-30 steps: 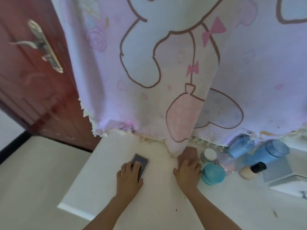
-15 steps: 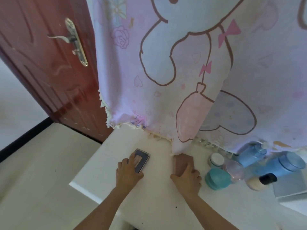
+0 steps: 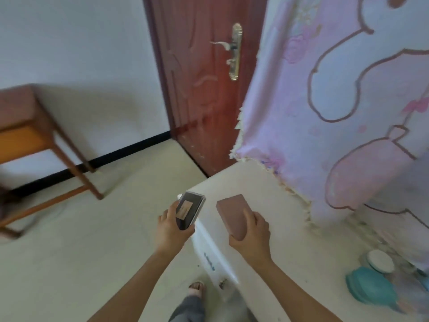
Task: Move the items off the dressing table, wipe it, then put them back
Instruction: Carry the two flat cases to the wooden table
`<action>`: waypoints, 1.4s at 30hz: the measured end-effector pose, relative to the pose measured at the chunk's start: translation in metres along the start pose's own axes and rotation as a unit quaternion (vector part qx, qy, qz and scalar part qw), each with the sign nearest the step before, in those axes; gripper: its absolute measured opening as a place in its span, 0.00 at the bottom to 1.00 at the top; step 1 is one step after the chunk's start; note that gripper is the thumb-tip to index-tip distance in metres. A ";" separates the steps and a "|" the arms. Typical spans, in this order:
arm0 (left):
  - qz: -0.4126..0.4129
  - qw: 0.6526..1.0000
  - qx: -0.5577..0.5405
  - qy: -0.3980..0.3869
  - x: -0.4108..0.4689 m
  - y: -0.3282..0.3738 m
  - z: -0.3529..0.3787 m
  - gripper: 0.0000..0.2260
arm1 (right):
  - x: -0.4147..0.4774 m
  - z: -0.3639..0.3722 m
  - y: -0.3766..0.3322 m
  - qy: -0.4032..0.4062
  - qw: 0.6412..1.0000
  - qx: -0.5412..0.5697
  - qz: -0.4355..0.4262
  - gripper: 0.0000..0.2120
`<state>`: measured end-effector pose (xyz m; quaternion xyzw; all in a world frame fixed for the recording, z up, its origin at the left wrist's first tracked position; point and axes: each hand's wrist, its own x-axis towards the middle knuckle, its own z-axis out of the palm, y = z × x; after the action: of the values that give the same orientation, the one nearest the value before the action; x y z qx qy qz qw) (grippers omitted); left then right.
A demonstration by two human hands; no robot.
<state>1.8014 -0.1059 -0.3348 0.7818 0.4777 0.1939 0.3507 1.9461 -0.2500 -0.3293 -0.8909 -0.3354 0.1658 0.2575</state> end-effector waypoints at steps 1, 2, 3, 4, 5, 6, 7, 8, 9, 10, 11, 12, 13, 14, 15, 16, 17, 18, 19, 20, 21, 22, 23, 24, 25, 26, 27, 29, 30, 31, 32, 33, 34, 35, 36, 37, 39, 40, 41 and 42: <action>-0.009 1.000 -0.003 0.021 -0.003 -0.010 -0.014 0.32 | 0.001 0.005 -0.012 -0.008 0.999 0.001 -0.032 0.38; -0.015 0.999 -0.008 0.042 -0.004 -0.019 -0.027 0.31 | 0.002 0.010 -0.024 -0.014 0.998 0.001 -0.063 0.38; -0.021 0.998 -0.013 0.062 -0.006 -0.028 -0.040 0.31 | 0.002 0.014 -0.036 -0.018 0.996 -0.003 -0.093 0.37; -0.028 0.996 -0.017 0.080 -0.007 -0.038 -0.052 0.31 | 0.001 0.019 -0.049 -0.021 0.992 -0.006 -0.121 0.37; -0.034 0.995 -0.019 0.097 -0.008 -0.047 -0.064 0.31 | 0.001 0.024 -0.062 -0.022 0.989 -0.007 -0.148 0.37; -0.041 0.993 -0.022 0.113 -0.009 -0.056 -0.075 0.31 | -0.001 0.028 -0.075 -0.023 0.984 -0.007 -0.174 0.37; -0.047 0.990 -0.027 0.130 -0.009 -0.065 -0.087 0.31 | -0.002 0.033 -0.089 -0.023 0.980 -0.008 -0.198 0.36; -0.055 0.987 -0.036 0.146 -0.009 -0.074 -0.098 0.30 | -0.003 0.038 -0.102 -0.023 0.976 -0.010 -0.218 0.36; -0.063 0.984 -0.045 0.163 -0.008 -0.081 -0.109 0.30 | -0.004 0.044 -0.117 -0.023 0.972 -0.009 -0.235 0.36; -0.069 0.980 -0.051 0.179 -0.007 -0.089 -0.121 0.29 | -0.005 0.050 -0.131 -0.024 0.968 -0.006 -0.250 0.36; -0.072 0.977 -0.053 0.195 -0.005 -0.097 -0.134 0.29 | -0.006 0.056 -0.147 -0.026 0.964 0.001 -0.263 0.35; -0.073 0.974 -0.054 0.208 -0.004 -0.105 -0.148 0.28 | -0.007 0.064 -0.164 -0.029 0.960 0.008 -0.277 0.35; -0.073 0.972 -0.054 0.218 -0.002 -0.114 -0.164 0.28 | -0.008 0.072 -0.182 -0.033 0.957 0.014 -0.289 0.34; -0.072 0.970 -0.056 0.227 -0.001 -0.124 -0.180 0.28 | -0.010 0.081 -0.201 -0.037 0.954 0.017 -0.298 0.34; -0.071 0.968 -0.060 0.235 -0.002 -0.136 -0.198 0.27 | -0.012 0.091 -0.220 -0.039 0.952 0.018 -0.304 0.33; -0.068 0.965 -0.064 0.246 -0.002 -0.149 -0.215 0.27 | -0.014 0.102 -0.239 -0.039 0.949 0.022 -0.313 0.33; -0.064 0.962 -0.064 0.259 -0.002 -0.162 -0.232 0.26 | -0.016 0.114 -0.257 -0.038 0.944 0.025 -0.326 0.32; -0.059 0.959 -0.060 0.272 -0.003 -0.176 -0.250 0.24 | -0.018 0.125 -0.276 -0.038 0.939 0.026 -0.342 0.32; -0.054 0.956 -0.053 0.284 -0.003 -0.190 -0.268 0.23 | -0.020 0.137 -0.295 -0.036 0.932 0.024 -0.360 0.32; -0.052 0.953 -0.047 0.294 -0.004 -0.202 -0.285 0.22 | -0.021 0.148 -0.313 -0.035 0.926 0.021 -0.376 0.32; -0.054 0.951 -0.042 0.303 -0.005 -0.214 -0.301 0.22 | -0.023 0.158 -0.331 -0.035 0.920 0.019 -0.389 0.32; -0.061 0.948 -0.039 0.311 -0.006 -0.224 -0.316 0.22 | -0.025 0.168 -0.347 -0.035 0.917 0.023 -0.397 0.33; -0.068 0.943 -0.039 0.322 -0.008 -0.234 -0.328 0.22 | -0.027 0.177 -0.362 -0.035 0.915 0.029 -0.401 0.33; -0.076 0.938 -0.041 0.335 -0.011 -0.243 -0.340 0.22 | -0.028 0.185 -0.377 -0.036 0.912 0.034 -0.406 0.33; -0.083 0.933 -0.048 0.348 -0.012 -0.251 -0.351 0.21 | -0.030 0.192 -0.391 -0.039 0.908 0.036 -0.415 0.33; -0.092 0.927 -0.056 0.359 -0.013 -0.260 -0.362 0.21 | -0.032 0.199 -0.405 -0.042 0.902 0.035 -0.428 0.33; -0.103 0.921 -0.066 0.369 -0.012 -0.269 -0.372 0.20 | -0.032 0.206 -0.418 -0.044 0.896 0.034 -0.441 0.33; -0.124 0.911 -0.084 0.384 -0.009 -0.285 -0.389 0.19 | -0.030 0.219 -0.441 -0.046 0.885 0.025 -0.463 0.34; -0.133 0.906 -0.091 0.390 -0.006 -0.290 -0.397 0.18 | -0.027 0.223 -0.451 -0.047 0.879 0.021 -0.473 0.34; -0.139 0.902 -0.095 0.397 -0.004 -0.295 -0.404 0.18 | -0.024 0.229 -0.461 -0.047 0.874 0.020 -0.483 0.34; -0.140 0.899 -0.096 0.404 0.000 -0.299 -0.412 0.17 | -0.019 0.233 -0.472 -0.048 0.870 0.019 -0.491 0.34; -0.138 0.896 -0.092 0.411 0.003 -0.302 -0.419 0.17 | -0.013 0.238 -0.483 -0.051 0.866 0.017 -0.497 0.34; -0.135 0.893 -0.088 0.420 0.008 -0.305 -0.427 0.16 | -0.006 0.242 -0.494 -0.052 0.863 0.016 -0.502 0.34; -0.132 0.889 -0.083 0.430 0.013 -0.309 -0.437 0.17 | 0.002 0.246 -0.506 -0.051 0.860 0.016 -0.508 0.34; -0.130 0.884 -0.077 0.442 0.020 -0.312 -0.447 0.17 | 0.011 0.251 -0.519 -0.047 0.857 0.017 -0.514 0.34; -0.128 0.879 -0.068 0.454 0.028 -0.316 -0.458 0.17 | 0.021 0.255 -0.532 -0.041 0.854 0.020 -0.517 0.34; -0.128 0.871 -0.051 0.472 0.048 -0.323 -0.480 0.18 | 0.040 0.265 -0.558 -0.032 0.851 0.039 -0.523 0.34; -0.130 0.870 -0.048 0.474 0.059 -0.326 -0.492 0.19 | 0.050 0.270 -0.572 -0.031 0.849 0.049 -0.525 0.35; -0.134 0.870 -0.048 0.473 0.073 -0.329 -0.502 0.19 | 0.060 0.275 -0.585 -0.032 0.848 0.056 -0.527 0.35; -0.139 0.870 -0.052 0.471 0.087 -0.331 -0.512 0.20 | 0.071 0.281 -0.598 -0.033 0.847 0.062 -0.528 0.35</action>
<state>1.3128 0.2552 -0.2330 0.5037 0.6792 0.5128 0.1481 1.5597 0.2797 -0.2253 -0.5558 -0.7522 0.0548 0.3498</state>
